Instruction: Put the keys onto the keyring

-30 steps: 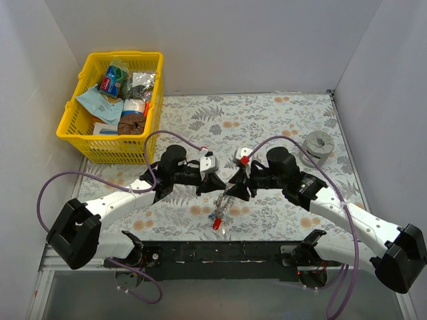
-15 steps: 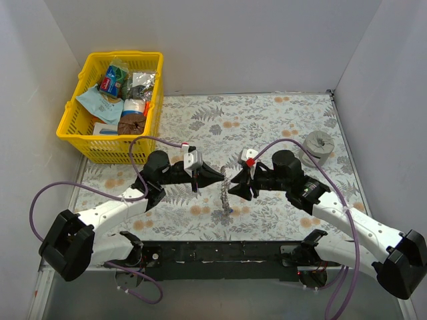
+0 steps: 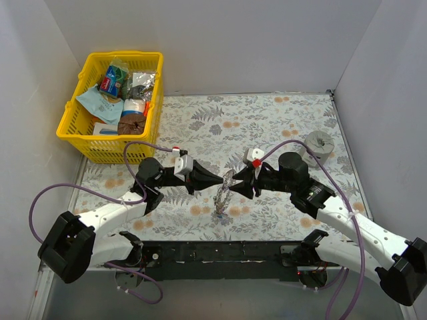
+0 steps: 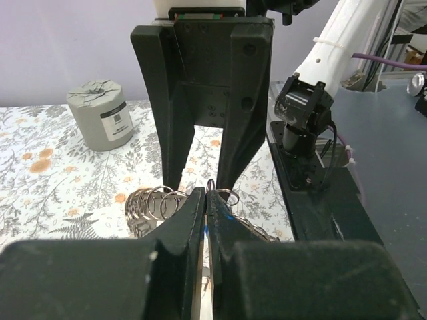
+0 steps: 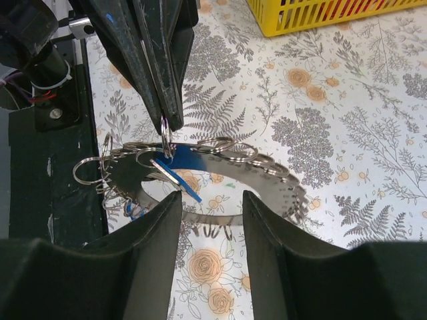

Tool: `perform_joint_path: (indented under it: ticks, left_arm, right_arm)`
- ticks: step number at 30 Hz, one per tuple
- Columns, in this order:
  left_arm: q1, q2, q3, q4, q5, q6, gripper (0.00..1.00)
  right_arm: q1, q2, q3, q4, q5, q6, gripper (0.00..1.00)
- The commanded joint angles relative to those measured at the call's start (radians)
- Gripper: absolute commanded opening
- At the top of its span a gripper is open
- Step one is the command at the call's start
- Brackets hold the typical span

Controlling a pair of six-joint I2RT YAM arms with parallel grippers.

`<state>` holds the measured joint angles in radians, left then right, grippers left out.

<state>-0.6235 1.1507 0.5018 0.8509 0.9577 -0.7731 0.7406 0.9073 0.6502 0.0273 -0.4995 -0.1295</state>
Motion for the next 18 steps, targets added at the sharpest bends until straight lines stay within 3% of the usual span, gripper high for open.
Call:
perform_joint_path:
  ticks: [1, 10, 18]
  left_arm:
    - [0.008, -0.017, -0.019, 0.164, 0.024, -0.066, 0.0]
    - [0.013, 0.02, -0.037, 0.309, 0.015, -0.153, 0.0]
    - [0.015, 0.035, -0.031, 0.324, 0.024, -0.172, 0.0]
  right_arm:
    - [-0.004, -0.047, 0.017, 0.056, -0.01, 0.013, 0.5]
    - [-0.004, -0.031, 0.022, 0.115, -0.128, 0.06, 0.49]
    - [-0.004, -0.034, 0.009, 0.171, -0.172, 0.113, 0.46]
